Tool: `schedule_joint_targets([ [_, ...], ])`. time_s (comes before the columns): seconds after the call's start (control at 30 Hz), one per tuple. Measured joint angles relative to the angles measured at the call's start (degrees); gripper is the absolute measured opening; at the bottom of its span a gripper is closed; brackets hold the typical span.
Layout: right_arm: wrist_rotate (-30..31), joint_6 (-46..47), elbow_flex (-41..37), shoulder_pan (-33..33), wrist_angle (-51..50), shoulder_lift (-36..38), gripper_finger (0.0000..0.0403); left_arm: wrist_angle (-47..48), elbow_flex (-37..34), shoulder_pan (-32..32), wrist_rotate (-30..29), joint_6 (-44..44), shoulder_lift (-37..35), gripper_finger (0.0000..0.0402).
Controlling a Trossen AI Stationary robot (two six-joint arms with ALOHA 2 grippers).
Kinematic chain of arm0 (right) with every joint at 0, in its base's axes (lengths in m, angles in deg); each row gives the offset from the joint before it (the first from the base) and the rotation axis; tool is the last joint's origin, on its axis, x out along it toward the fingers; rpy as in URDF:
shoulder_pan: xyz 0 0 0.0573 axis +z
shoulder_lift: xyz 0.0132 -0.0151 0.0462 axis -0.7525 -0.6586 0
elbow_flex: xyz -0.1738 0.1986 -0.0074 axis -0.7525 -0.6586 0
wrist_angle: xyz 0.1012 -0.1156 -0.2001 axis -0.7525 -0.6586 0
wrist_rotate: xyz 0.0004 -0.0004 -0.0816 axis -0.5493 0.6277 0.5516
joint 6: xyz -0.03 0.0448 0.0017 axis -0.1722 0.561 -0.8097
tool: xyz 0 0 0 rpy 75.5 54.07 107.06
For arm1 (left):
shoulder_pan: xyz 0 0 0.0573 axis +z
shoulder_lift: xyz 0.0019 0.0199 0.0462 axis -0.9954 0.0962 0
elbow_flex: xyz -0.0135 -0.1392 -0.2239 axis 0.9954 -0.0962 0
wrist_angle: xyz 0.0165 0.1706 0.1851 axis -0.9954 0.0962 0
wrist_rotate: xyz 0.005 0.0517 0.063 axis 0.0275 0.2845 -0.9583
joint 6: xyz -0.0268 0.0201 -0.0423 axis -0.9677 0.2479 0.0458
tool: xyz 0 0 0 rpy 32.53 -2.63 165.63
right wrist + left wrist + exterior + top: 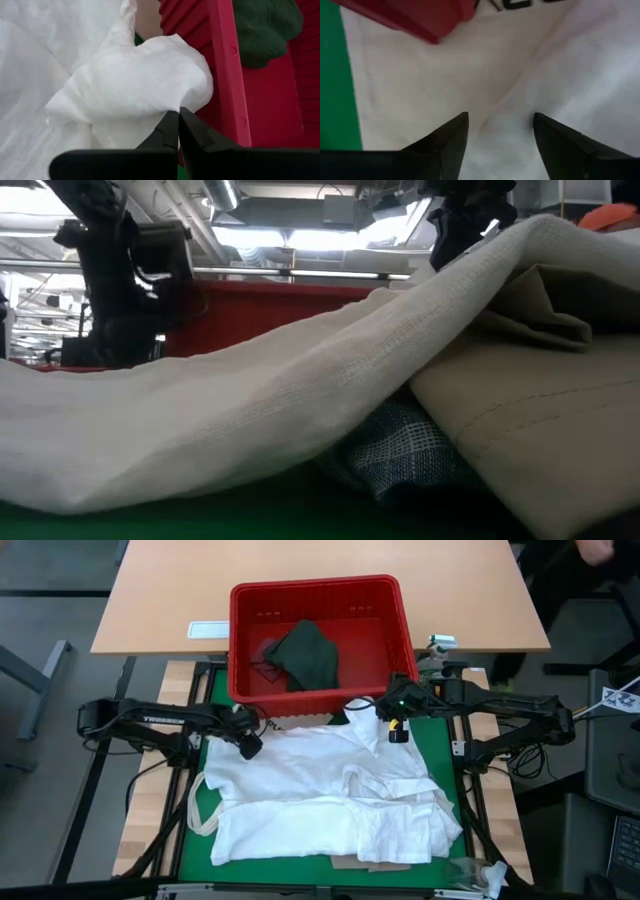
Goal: Fold Laundry from Bin
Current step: Fold the white polo shirt
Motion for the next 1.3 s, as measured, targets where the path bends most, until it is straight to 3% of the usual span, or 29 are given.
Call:
schedule_joint_targets([
  [0.13, 0.01, 0.0, 0.0, 0.0, 0.0, 0.0, 0.0005, -0.73, -0.42, 0.02, -0.03, 0.67, 2.22, 0.0219],
  [0.23, 0.0, 0.0, 0.0, 0.0, 0.0, 0.0, 0.0005, -1.2, -0.45, 0.02, 1.7, 1.41, 2.67, 0.0193],
  [0.57, 0.0, -0.02, 0.02, -0.02, 0.07, 0.0, 0.0005, -1.38, 0.25, 0.02, 3.54, 0.93, 2.62, 0.0013],
  [0.8, -0.36, 0.29, 3.55, 0.02, -1.56, 0.02, 0.0005, 0.79, 6.2, -0.99, 4.71, 0.99, 2.07, 0.0002],
  [1.0, -7.87, 6.19, 6.63, 0.24, -8.37, 0.04, 0.0004, 8.04, 12.58, -6.04, 6.42, 0.9, 2.08, 0.0001],
  [1.3, -9.35, 16.35, 6.88, 10.2, -14.61, 0.04, 0.0004, 12.38, 18.76, -18.84, 7.04, -5.54, 2.08, 0.0001],
])
